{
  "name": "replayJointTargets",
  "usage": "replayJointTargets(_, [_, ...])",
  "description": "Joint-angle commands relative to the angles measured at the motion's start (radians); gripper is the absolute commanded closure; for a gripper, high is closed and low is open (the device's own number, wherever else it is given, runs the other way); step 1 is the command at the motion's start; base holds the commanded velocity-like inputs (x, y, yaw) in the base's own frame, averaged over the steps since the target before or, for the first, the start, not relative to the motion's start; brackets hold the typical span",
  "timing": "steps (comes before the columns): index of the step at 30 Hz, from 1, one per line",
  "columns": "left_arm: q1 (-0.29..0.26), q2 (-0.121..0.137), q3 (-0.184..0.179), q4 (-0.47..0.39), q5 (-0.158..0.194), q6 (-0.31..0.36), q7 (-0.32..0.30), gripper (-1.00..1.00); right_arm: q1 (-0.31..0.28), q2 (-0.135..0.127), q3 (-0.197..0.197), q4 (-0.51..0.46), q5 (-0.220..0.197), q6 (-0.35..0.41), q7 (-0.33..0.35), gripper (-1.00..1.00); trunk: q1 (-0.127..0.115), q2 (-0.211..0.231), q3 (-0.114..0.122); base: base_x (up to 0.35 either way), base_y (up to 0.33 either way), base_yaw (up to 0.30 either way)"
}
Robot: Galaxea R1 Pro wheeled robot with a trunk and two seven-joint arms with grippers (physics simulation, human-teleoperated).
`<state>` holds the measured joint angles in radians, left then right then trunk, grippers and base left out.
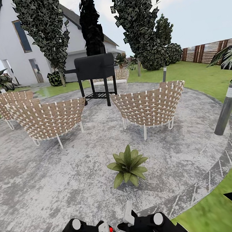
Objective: Pick up the pesticide atomizer in the garden and spray insectifuge to fully cover both potted plants in the garden.
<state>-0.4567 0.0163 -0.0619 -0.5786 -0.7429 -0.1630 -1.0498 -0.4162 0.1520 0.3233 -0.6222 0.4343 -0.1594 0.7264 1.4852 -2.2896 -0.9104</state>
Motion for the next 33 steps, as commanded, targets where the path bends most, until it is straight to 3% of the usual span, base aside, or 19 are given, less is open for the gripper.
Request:
replayJointTargets(1, [-0.002, 0.0, -0.003, -0.002, -0.006, -0.01, 0.001, 1.0, -0.001, 0.0, -0.001, -0.001, 0.011, -0.006, 0.0, 1.0, 0.0, 0.0, -0.001, 0.0, 0.0, 0.0])
replayJointTargets(33, [-0.01, -0.021, -0.003, -0.001, -0.006, -0.012, 0.001, 1.0, 0.0, 0.0, -0.001, -0.002, 0.011, -0.006, 0.0, 1.0, 0.0, 0.0, -0.001, 0.0, 0.0, 0.0])
